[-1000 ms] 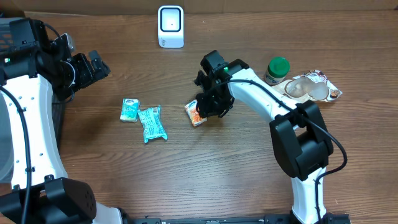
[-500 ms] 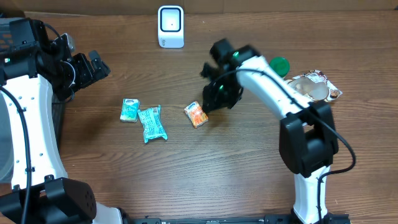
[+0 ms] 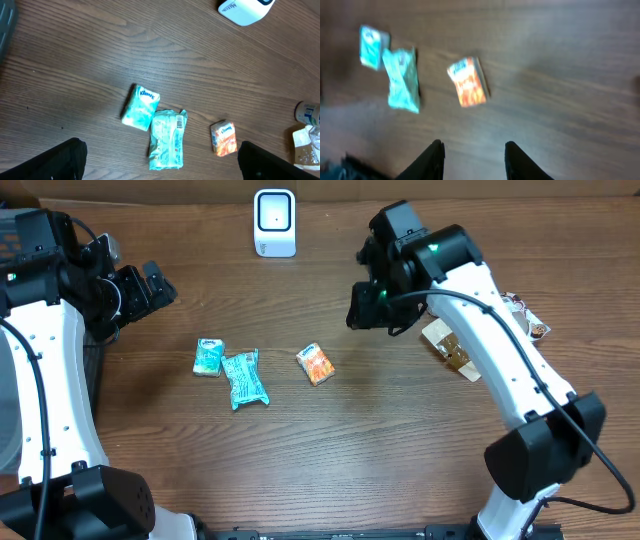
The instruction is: Scan the item barcode
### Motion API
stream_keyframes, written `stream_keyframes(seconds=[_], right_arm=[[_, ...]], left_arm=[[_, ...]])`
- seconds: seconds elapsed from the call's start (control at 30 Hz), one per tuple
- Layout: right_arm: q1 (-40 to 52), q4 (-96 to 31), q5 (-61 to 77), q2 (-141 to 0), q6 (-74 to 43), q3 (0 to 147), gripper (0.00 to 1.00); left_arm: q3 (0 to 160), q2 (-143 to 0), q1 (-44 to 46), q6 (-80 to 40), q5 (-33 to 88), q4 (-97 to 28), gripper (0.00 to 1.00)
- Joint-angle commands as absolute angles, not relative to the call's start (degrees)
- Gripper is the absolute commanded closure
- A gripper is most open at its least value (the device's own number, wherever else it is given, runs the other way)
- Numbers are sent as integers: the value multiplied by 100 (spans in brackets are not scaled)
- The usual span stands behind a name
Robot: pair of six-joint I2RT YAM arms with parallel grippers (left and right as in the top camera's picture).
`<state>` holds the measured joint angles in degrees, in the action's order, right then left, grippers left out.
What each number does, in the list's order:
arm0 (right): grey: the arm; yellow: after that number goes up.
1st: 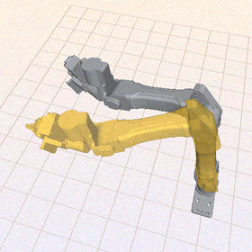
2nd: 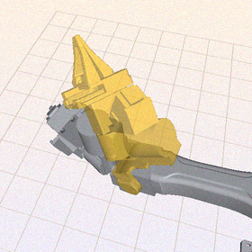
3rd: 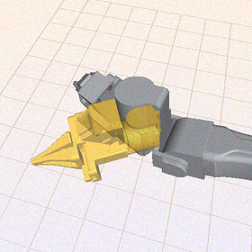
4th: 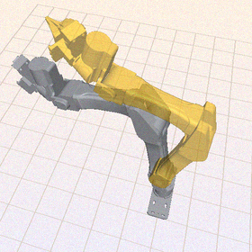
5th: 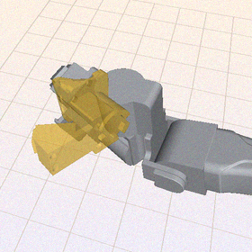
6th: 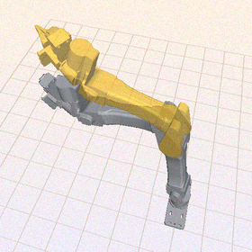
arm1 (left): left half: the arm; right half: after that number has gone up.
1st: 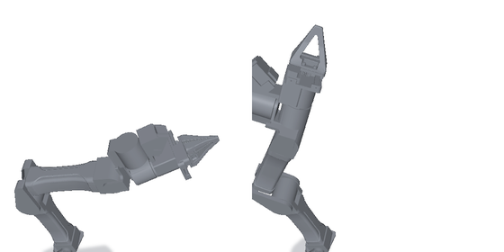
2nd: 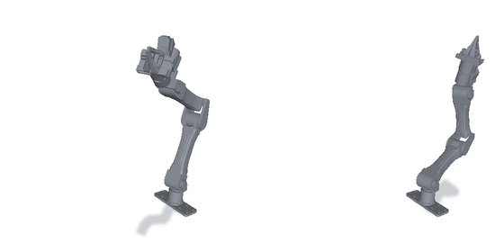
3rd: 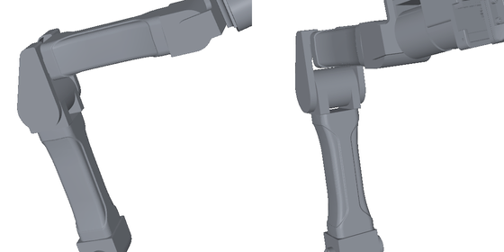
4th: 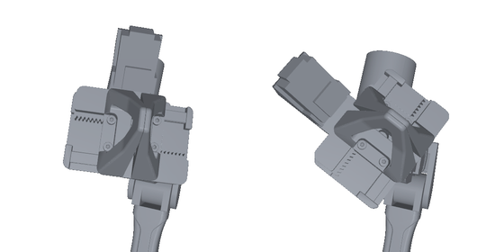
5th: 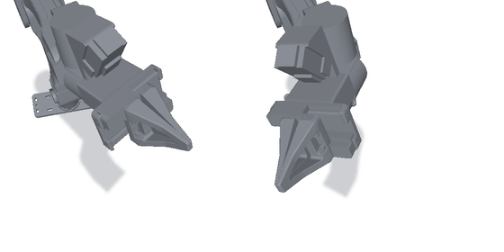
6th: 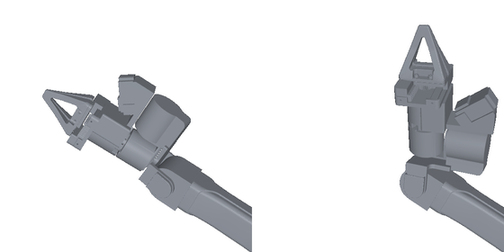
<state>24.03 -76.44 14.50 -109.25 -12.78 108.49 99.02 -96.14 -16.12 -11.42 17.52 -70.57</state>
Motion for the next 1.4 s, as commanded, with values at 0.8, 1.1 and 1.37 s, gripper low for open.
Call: stream_keyframes(seconds=[0.8, 1.1, 1.37], right_arm=[[2438, -3651, 2331, -11004, -2067, 7435, 65], [2578, -3336, 2687, -11172, -2145, 7234, 65], [2766, -3234, 2670, -11566, -2171, 7234, 65]], left_arm=[[9915, -9633, -1573, -1070, 1739, -7048, 0], [9915, -9633, -1573, -1070, 1739, -7048, 0], [9915, -9633, -1573, -1070, 1739, -7048, 1]])
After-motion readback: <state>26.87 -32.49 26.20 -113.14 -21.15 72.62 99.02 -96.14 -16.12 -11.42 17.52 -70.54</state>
